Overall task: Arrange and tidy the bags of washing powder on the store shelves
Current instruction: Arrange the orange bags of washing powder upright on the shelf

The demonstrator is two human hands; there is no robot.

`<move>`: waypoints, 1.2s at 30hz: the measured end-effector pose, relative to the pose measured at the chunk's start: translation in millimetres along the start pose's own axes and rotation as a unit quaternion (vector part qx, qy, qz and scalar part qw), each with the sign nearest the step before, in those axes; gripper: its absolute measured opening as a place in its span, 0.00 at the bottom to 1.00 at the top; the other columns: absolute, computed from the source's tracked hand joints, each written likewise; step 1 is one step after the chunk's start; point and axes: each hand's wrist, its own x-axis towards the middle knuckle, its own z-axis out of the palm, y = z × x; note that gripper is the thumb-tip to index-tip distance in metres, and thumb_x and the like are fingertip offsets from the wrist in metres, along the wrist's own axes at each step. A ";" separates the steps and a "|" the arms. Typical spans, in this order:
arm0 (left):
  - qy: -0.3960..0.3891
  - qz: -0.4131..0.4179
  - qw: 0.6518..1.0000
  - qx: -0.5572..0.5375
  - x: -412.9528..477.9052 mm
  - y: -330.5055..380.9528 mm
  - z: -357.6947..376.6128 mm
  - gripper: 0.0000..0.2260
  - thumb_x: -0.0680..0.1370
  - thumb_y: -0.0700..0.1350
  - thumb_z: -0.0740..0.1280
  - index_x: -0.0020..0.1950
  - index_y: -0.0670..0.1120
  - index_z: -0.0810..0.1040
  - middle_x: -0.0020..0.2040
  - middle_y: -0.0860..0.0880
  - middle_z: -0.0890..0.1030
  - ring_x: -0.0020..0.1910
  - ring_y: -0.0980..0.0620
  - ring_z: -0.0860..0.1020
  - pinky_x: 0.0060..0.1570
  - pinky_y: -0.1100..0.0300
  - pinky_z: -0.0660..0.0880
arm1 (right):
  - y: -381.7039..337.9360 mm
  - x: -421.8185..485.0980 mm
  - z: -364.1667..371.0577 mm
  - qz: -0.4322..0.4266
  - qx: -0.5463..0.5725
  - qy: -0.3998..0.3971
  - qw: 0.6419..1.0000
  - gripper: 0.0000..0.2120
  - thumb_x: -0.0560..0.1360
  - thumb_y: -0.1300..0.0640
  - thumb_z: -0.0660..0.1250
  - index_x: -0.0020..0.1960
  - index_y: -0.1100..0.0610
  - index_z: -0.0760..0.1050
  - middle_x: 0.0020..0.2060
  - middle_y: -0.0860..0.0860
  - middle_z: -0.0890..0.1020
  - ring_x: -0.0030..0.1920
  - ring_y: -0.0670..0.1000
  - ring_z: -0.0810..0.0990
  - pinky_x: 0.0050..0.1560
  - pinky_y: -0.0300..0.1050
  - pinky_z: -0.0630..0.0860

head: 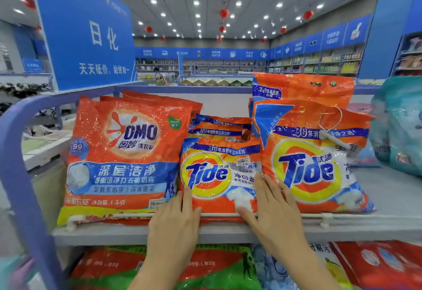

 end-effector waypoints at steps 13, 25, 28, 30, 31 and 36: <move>0.032 -0.062 0.979 -0.194 10.0 9.6 -27.9 0.16 0.77 0.44 0.66 0.63 0.38 0.75 0.60 0.41 0.77 0.56 0.40 0.77 0.51 0.46 0.74 | 50.9 -58.1 -33.6 0.009 0.192 0.161 0.968 0.23 0.76 0.50 0.59 0.70 0.54 0.67 0.69 0.48 0.69 0.71 0.48 0.63 0.73 0.49 0.54; -0.280 -0.187 0.716 -0.611 -12.3 192.3 31.5 0.14 0.80 0.29 0.54 0.65 0.32 0.70 0.24 0.44 0.78 0.23 0.63 0.77 0.28 0.73 0.70 | 237.4 -269.8 -114.7 0.279 0.362 0.314 0.832 0.06 0.74 0.58 0.61 0.43 0.54 0.78 0.34 0.44 0.83 0.33 0.42 0.79 0.37 0.31 0.75; -0.223 -0.146 0.742 -0.616 -42.6 271.7 17.5 0.03 0.76 0.39 0.64 0.45 0.44 0.77 0.27 0.55 0.81 0.28 0.63 0.79 0.33 0.72 0.75 | 291.0 -332.1 -131.2 0.336 0.361 0.352 0.795 0.09 0.75 0.60 0.60 0.41 0.57 0.77 0.30 0.45 0.82 0.29 0.43 0.78 0.33 0.30 0.74; -0.193 -0.082 0.737 -0.643 -68.1 325.8 4.7 0.05 0.73 0.47 0.64 0.43 0.49 0.80 0.36 0.50 0.84 0.35 0.59 0.82 0.39 0.69 0.78 | 329.6 -372.9 -142.4 0.374 0.352 0.369 0.775 0.09 0.76 0.60 0.60 0.40 0.57 0.77 0.29 0.49 0.81 0.28 0.46 0.76 0.32 0.31 0.74; -0.199 -0.067 0.726 -0.655 -73.0 355.2 3.4 0.07 0.73 0.49 0.64 0.44 0.49 0.80 0.39 0.50 0.85 0.36 0.58 0.82 0.40 0.69 0.78 | 349.1 -392.4 -148.2 0.390 0.349 0.378 0.764 0.10 0.76 0.59 0.60 0.40 0.56 0.77 0.29 0.50 0.81 0.28 0.46 0.76 0.32 0.32 0.74; -0.250 -0.003 0.694 -0.675 -99.0 489.5 7.4 0.11 0.78 0.40 0.63 0.43 0.54 0.80 0.40 0.51 0.84 0.37 0.57 0.81 0.41 0.69 0.77 | 434.8 -478.0 -174.9 0.454 0.313 0.408 0.728 0.14 0.79 0.64 0.58 0.38 0.55 0.76 0.27 0.50 0.79 0.28 0.46 0.76 0.31 0.33 0.73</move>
